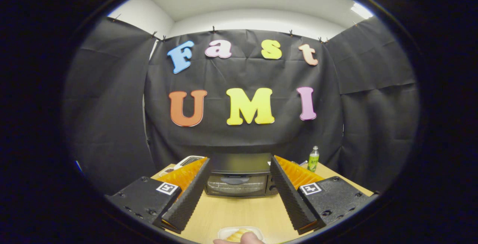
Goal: Open the toaster oven, put the food inside, and close the toaster oven door.
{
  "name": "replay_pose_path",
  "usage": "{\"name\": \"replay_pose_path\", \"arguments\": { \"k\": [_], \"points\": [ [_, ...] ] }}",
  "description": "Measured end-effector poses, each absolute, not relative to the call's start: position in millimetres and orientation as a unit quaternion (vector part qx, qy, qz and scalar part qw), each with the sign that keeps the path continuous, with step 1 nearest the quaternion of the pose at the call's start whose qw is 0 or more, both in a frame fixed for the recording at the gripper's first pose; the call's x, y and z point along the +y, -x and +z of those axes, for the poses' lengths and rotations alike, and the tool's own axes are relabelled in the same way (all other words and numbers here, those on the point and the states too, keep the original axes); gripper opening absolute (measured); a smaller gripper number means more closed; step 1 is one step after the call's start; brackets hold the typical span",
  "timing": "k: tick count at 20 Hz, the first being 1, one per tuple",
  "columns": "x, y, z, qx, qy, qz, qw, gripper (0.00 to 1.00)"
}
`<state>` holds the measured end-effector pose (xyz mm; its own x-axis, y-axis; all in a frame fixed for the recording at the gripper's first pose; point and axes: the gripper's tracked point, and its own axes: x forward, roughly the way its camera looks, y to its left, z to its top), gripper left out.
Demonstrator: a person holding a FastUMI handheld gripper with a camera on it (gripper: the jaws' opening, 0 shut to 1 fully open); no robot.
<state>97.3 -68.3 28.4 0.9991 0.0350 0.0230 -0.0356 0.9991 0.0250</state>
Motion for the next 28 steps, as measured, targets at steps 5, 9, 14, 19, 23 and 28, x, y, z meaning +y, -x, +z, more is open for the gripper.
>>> {"name": "replay_pose_path", "arguments": {
  "k": [5,9,14,19,23,28],
  "points": [
    [-74.1,-170.9,12.2,0.002,-0.015,0.031,0.999,1.0],
    [-67.2,-225.1,-19.0,0.022,-0.028,0.04,0.999,1.0],
    [-48.5,-281.1,-68.1,0.049,-0.013,0.042,0.998,1.0],
    [-32.3,-313.2,-108.6,0.054,0.005,0.044,0.998,1.0],
    [-39.6,-332.2,-135.1,0.066,0.005,0.021,0.998,1.0],
    [-38.5,-334.6,-164.3,0.088,0.007,0.025,0.996,1.0]
  ]
}}
